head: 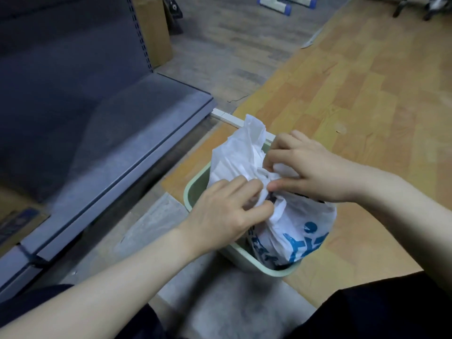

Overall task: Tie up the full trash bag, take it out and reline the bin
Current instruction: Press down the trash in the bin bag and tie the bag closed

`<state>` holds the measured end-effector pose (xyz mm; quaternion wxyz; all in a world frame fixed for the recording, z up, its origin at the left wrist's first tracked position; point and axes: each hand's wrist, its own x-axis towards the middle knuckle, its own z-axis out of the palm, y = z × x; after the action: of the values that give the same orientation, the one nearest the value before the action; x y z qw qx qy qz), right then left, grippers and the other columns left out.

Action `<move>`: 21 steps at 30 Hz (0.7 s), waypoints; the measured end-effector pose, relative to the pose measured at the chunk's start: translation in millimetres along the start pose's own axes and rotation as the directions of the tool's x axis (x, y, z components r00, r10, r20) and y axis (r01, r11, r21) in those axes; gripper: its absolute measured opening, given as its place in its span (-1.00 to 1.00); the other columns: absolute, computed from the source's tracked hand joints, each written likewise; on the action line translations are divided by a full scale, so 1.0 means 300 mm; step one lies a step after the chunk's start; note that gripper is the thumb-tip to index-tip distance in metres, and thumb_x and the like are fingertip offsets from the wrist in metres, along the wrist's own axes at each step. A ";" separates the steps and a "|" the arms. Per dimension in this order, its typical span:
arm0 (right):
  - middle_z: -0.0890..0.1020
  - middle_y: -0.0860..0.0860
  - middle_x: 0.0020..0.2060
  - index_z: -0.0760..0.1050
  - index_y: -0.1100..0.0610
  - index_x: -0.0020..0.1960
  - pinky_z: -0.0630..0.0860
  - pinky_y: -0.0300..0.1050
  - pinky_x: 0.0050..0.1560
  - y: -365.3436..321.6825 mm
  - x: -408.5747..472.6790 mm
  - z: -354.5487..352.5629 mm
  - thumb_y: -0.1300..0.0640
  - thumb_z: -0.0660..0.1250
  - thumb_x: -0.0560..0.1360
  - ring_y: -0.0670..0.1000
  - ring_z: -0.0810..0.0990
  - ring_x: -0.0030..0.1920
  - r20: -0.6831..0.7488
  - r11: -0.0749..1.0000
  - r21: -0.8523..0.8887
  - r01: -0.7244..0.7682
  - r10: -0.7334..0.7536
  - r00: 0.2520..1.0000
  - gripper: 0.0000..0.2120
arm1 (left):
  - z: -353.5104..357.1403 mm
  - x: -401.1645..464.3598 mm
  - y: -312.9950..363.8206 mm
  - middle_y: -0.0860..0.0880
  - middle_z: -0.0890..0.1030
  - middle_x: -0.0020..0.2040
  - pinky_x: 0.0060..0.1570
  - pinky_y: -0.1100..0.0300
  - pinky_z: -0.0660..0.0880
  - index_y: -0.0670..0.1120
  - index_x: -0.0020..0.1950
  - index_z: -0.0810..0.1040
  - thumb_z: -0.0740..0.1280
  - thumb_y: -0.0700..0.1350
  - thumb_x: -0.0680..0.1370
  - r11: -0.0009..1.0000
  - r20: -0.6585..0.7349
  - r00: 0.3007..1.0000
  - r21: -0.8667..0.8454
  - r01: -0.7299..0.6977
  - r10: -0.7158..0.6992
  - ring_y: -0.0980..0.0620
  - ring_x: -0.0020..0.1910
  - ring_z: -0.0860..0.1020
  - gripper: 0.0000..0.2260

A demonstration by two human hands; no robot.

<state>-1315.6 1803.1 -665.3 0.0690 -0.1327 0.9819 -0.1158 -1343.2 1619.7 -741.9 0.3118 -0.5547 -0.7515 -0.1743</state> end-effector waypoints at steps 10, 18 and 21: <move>0.29 -0.14 -0.02 0.35 -0.03 -0.07 0.00 -0.23 -0.03 -0.011 0.012 -0.006 -0.19 0.25 0.48 -0.11 0.12 0.01 0.014 0.992 -0.125 -0.014 0.016 1.000 -0.76 | 0.030 -0.015 -0.013 -0.05 0.43 -0.12 -0.44 0.16 0.31 -0.07 -0.13 0.47 0.27 -0.35 0.42 1.000 -0.080 0.997 0.012 0.022 -0.021 -0.06 -0.32 0.46 -0.82; 0.47 -0.10 -0.21 0.38 0.07 -0.15 0.17 -0.12 -0.07 0.003 -0.006 -0.012 0.08 0.29 0.50 -0.03 0.30 -0.06 -0.120 0.998 -0.067 0.010 -0.018 0.993 -0.89 | -0.001 -0.040 0.054 -0.11 0.45 -0.08 -0.23 0.12 0.30 -0.14 -0.03 0.41 0.18 -0.19 0.49 0.962 -0.056 0.964 -0.067 -0.263 0.260 -0.06 -0.22 0.39 -0.91; 0.51 -0.01 -0.39 0.31 0.03 -0.37 0.28 -0.04 -0.08 0.026 0.008 -0.036 0.41 0.22 0.33 0.04 0.35 -0.17 -0.276 1.000 0.026 -0.013 0.020 0.961 -0.70 | 0.021 -0.069 0.070 -0.05 0.48 -0.27 -0.33 0.15 0.22 -0.12 -0.15 0.38 0.23 0.07 0.53 0.940 0.138 0.933 -0.130 -0.315 0.332 -0.01 -0.30 0.30 -0.74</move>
<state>-1321.5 1812.0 -657.2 -0.0660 -0.1060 0.9816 -0.1444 -1321.3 1615.3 -762.1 0.2460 -0.6988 -0.6617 -0.1158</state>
